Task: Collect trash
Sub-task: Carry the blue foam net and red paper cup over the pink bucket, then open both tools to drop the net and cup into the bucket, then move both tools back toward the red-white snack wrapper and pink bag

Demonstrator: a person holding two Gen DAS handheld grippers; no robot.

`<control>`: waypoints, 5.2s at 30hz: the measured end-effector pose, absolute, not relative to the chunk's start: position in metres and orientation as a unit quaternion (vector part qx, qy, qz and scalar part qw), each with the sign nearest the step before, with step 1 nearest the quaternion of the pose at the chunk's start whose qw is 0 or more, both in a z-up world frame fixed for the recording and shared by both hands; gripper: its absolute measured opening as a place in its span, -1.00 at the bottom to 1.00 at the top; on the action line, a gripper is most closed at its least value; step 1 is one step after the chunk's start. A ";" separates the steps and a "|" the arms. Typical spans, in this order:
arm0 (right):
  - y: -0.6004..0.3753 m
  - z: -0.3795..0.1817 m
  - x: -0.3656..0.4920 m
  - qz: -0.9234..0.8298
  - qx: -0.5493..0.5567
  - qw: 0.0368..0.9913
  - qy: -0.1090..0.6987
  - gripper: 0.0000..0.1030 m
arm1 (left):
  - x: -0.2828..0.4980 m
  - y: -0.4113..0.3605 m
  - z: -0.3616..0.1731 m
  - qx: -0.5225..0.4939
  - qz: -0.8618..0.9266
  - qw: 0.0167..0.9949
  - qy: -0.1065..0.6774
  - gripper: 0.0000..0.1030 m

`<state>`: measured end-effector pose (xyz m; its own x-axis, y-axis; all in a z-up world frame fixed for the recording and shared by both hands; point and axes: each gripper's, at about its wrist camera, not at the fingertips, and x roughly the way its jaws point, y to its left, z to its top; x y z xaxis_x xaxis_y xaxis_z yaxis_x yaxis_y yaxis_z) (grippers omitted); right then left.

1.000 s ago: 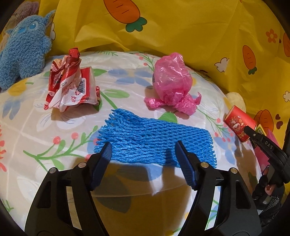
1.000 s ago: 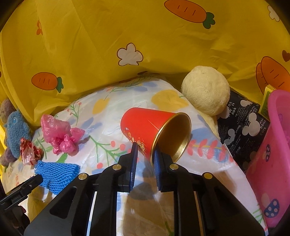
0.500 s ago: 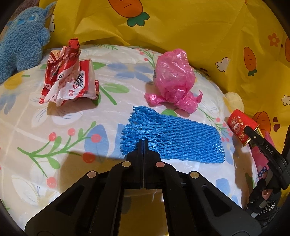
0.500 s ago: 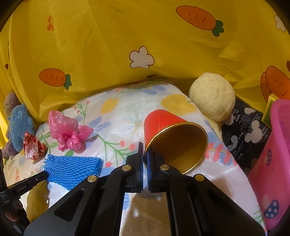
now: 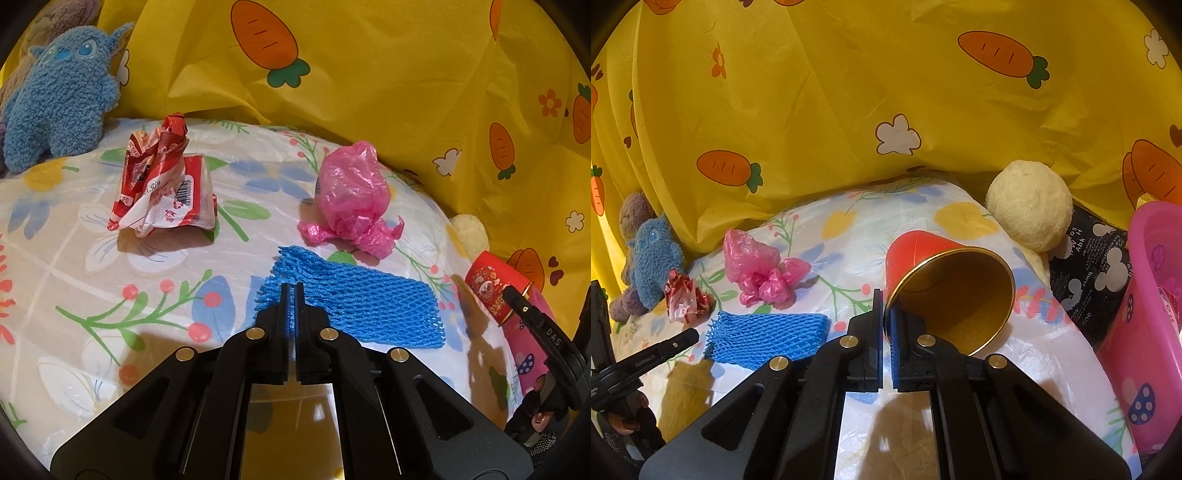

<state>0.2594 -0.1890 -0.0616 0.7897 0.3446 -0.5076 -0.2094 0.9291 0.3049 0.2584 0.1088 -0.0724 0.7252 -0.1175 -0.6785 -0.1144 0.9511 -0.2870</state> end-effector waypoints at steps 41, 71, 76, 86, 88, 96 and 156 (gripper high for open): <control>-0.222 -0.050 0.148 0.198 0.156 0.933 0.258 -0.92 | 0.208 0.046 -0.019 -0.071 -0.039 0.941 0.327 -0.91; -0.405 -0.011 0.094 -0.031 0.192 0.968 0.160 -0.92 | 0.242 -0.275 0.033 -0.066 -0.326 0.893 0.304 -0.91; -0.414 -0.016 0.105 -0.035 0.198 0.965 0.166 -0.92 | 0.257 -0.296 0.018 -0.065 -0.338 0.884 0.316 -0.91; -0.407 -0.026 0.133 -0.016 0.194 0.964 0.182 -0.92 | 0.270 -0.266 -0.025 -0.034 -0.284 0.896 0.339 0.49; -0.404 -0.027 0.138 -0.010 0.193 0.964 0.185 -0.92 | 0.266 -0.248 -0.020 -0.038 -0.269 0.907 0.321 0.63; -0.409 -0.036 0.164 -0.002 0.216 0.951 0.223 -0.16 | 0.247 -0.194 -0.010 -0.061 -0.219 0.929 0.291 0.85; -0.038 -0.035 0.257 0.174 0.029 0.941 0.290 0.75 | 0.224 0.173 -0.017 -0.050 0.130 0.948 0.287 0.88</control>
<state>0.2569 -0.0379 -0.0349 0.7712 0.3439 -0.5357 -0.3108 0.9378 0.1547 0.2236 0.1730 -0.0167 0.8013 0.2180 -0.5571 -0.2751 0.9612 -0.0196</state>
